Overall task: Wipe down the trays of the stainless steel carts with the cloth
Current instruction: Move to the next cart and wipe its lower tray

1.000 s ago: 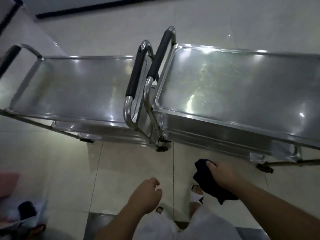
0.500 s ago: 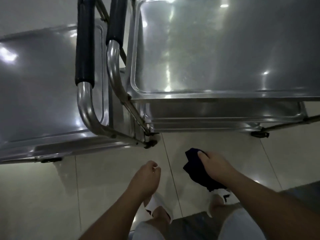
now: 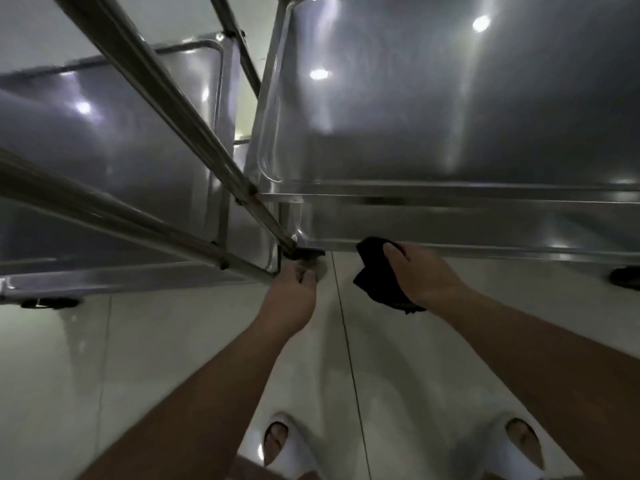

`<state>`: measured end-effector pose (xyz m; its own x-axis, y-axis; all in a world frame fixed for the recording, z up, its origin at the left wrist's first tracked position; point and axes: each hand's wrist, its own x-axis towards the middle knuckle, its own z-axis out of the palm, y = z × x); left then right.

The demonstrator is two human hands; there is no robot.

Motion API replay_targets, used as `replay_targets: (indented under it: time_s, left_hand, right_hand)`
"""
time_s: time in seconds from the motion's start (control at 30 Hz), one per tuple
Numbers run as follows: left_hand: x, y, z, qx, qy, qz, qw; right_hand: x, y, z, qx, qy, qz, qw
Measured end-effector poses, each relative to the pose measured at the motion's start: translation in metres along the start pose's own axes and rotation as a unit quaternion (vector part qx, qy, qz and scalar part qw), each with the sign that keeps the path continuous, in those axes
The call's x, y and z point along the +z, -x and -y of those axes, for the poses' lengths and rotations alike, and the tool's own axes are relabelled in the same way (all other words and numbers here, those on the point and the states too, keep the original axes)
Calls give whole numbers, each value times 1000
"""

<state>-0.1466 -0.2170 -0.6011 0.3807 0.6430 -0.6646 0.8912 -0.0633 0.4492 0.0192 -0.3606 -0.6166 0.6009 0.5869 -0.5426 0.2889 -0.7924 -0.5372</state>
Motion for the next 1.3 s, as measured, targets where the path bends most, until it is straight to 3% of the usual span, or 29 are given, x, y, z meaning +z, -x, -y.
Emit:
replay_targets:
  time_s: [0.1,0.2,0.3,0.47,0.57,0.67,0.73,0.83,0.9,1.13,1.3]
  left_hand:
    - [22,-57,19,-8,40,-41,998]
    - [33,-109,34,-32,118,-130,984]
    - [37,-143,36,1,232,-200,952]
    - [38,-177,30,21,377,-239,895]
    - [33,-179,23,43,411,-276,868]
    - [32,-187,23,62,429,-284,855]
    - [35,-193,26,72,425,-289,855]
    - [40,-201,31,89,412,-315,851]
    - [42,-208,34,104,398,-332,849]
    - [41,-212,36,109,378,-331,858]
    - [42,-211,37,117,380,-336,854]
  right_hand:
    - [15,-41,-12,-63,49,-41,996]
    - [31,-80,-22,-114,0,-114,987]
    - [46,-118,-31,-130,-31,-163,978]
    - [58,-159,-29,-109,-114,-282,946]
    - [72,-170,-18,-114,-93,-329,933]
    - [105,-184,-8,-173,-4,-361,916]
    - [140,-195,-3,-228,79,-317,917]
    - [191,-207,3,-278,186,-136,933]
    - [209,-223,10,-294,245,-88,920]
    - [188,-301,52,-245,256,-94,930]
    - [118,-340,19,-127,239,-146,952]
